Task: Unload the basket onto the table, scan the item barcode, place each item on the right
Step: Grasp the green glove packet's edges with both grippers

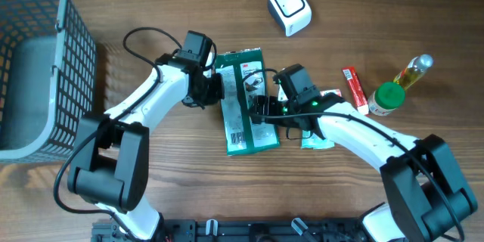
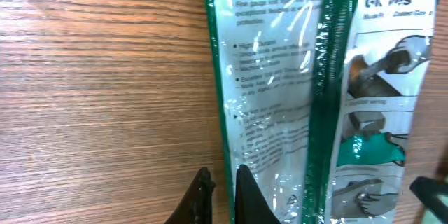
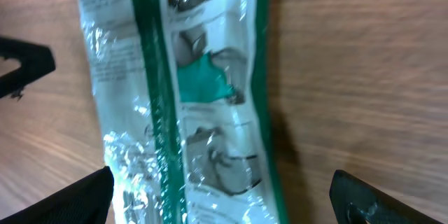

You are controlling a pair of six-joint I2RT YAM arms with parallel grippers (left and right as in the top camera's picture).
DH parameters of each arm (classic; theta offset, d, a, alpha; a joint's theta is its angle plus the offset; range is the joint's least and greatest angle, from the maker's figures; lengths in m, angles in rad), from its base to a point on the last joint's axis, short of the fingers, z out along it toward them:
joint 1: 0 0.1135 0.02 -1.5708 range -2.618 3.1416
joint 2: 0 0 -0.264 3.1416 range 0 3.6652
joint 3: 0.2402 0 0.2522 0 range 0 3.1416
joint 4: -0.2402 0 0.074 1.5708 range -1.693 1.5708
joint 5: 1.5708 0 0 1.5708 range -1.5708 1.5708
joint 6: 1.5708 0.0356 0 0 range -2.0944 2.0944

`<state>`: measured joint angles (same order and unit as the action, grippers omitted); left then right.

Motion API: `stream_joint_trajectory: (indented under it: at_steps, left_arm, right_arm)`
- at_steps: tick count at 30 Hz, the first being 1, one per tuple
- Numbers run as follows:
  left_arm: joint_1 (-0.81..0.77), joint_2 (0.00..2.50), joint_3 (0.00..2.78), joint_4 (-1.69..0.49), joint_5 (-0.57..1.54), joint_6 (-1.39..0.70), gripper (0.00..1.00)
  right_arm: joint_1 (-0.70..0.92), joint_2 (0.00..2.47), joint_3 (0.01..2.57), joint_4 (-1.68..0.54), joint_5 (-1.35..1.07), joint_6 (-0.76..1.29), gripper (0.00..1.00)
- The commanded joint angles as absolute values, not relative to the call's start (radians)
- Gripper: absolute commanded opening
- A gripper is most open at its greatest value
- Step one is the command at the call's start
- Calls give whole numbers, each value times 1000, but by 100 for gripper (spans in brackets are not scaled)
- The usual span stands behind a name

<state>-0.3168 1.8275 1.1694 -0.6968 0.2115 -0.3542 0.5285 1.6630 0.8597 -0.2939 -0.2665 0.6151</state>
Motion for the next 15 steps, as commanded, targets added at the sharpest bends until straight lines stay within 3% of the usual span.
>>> stream_joint_trajectory:
  at_steps: [1,15]
  left_arm:
    - [-313,1848,1187,-699,247,-353,4]
    - [-349,1970,1182,-685,242,-353,4]
  right_arm:
    - [524,1666,856,-274,-207,564,99]
    - [524,1666,856,-296,-210,542,99]
